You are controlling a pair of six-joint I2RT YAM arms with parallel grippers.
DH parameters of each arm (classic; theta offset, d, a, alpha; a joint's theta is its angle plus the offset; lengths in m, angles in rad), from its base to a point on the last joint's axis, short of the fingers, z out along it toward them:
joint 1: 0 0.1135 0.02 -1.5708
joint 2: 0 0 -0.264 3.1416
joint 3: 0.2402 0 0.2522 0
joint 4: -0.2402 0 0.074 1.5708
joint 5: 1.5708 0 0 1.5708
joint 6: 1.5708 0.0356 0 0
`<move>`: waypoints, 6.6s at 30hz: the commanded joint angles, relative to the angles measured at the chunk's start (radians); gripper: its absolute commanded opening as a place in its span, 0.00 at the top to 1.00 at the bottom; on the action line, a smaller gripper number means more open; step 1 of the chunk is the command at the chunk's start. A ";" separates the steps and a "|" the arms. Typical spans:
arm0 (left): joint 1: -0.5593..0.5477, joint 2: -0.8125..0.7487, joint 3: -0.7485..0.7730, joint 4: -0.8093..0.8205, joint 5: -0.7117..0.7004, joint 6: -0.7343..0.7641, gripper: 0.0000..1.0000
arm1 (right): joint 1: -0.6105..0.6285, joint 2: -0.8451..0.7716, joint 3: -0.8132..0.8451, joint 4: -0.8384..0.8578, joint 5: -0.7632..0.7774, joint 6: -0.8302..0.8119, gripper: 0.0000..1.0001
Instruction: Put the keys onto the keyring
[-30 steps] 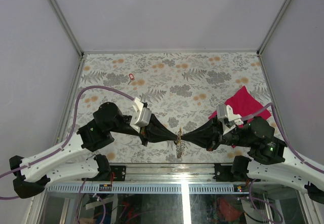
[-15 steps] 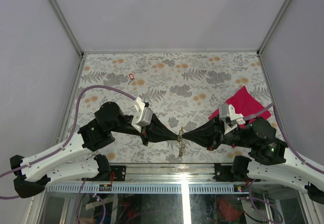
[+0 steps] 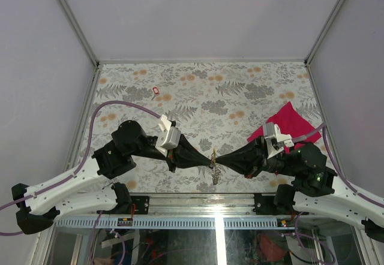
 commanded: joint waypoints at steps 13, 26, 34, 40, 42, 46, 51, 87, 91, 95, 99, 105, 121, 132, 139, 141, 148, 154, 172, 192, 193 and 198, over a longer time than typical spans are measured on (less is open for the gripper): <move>-0.008 0.013 0.024 0.079 0.001 -0.023 1.00 | 0.004 -0.026 -0.077 0.369 0.109 0.072 1.00; -0.009 -0.077 -0.017 0.115 -0.074 -0.038 0.82 | 0.004 -0.048 -0.072 0.338 0.094 0.026 1.00; -0.007 -0.091 -0.062 0.235 -0.120 -0.106 0.77 | 0.004 -0.052 -0.061 0.315 0.076 0.006 1.00; -0.007 -0.064 -0.113 0.390 -0.146 -0.201 0.74 | 0.004 -0.042 -0.051 0.300 0.064 -0.001 1.00; -0.008 -0.051 -0.122 0.418 -0.146 -0.221 0.74 | 0.004 -0.045 -0.050 0.299 0.064 -0.001 1.00; -0.010 -0.037 -0.146 0.490 -0.150 -0.258 0.73 | 0.005 -0.044 -0.050 0.292 0.064 -0.004 1.00; -0.019 -0.014 -0.147 0.520 -0.151 -0.272 0.73 | 0.005 -0.039 -0.053 0.290 0.066 -0.005 1.00; -0.043 0.010 -0.027 0.176 -0.162 -0.151 1.00 | 0.005 -0.110 0.021 0.015 0.079 -0.104 0.80; -0.043 0.022 0.011 0.087 -0.151 -0.121 1.00 | 0.004 -0.112 0.084 -0.134 0.070 -0.138 0.76; -0.042 0.057 0.081 -0.068 -0.143 -0.072 1.00 | 0.005 -0.078 0.175 -0.312 0.066 -0.191 0.75; -0.043 0.130 0.214 -0.299 -0.146 0.008 1.00 | 0.005 -0.026 0.266 -0.485 0.072 -0.248 0.73; -0.046 0.225 0.389 -0.585 -0.194 0.090 1.00 | 0.004 0.018 0.309 -0.615 0.067 -0.318 0.70; -0.149 0.418 0.720 -1.053 -0.363 0.197 1.00 | 0.004 0.033 0.123 -0.328 -0.018 -0.359 0.70; -0.184 0.464 0.790 -1.115 -0.383 0.224 1.00 | 0.004 0.105 0.120 -0.279 -0.111 -0.349 0.70; -0.200 0.476 0.811 -1.124 -0.384 0.231 1.00 | 0.004 0.127 0.125 -0.273 -0.129 -0.349 0.74; -0.205 0.482 0.817 -1.129 -0.385 0.232 1.00 | 0.004 0.131 0.128 -0.276 -0.130 -0.350 0.77; -0.215 0.483 0.831 -1.137 -0.389 0.239 1.00 | 0.004 0.142 0.128 -0.293 -0.132 -0.355 0.77; -0.219 0.486 0.834 -1.137 -0.387 0.244 1.00 | 0.004 0.150 0.137 -0.293 -0.132 -0.354 0.85; -0.222 0.280 0.652 -0.903 -0.377 0.192 0.76 | 0.004 0.092 0.188 -0.307 -0.109 -0.332 1.00; -0.221 0.050 0.264 -0.292 -0.418 0.052 0.74 | 0.004 -0.004 0.052 0.011 -0.096 -0.176 1.00; -0.222 0.043 0.252 -0.268 -0.421 0.047 0.74 | 0.004 -0.006 0.044 0.025 -0.094 -0.171 1.00; -0.222 0.014 0.188 -0.145 -0.405 0.030 0.74 | 0.004 -0.013 0.021 0.095 -0.070 -0.151 1.00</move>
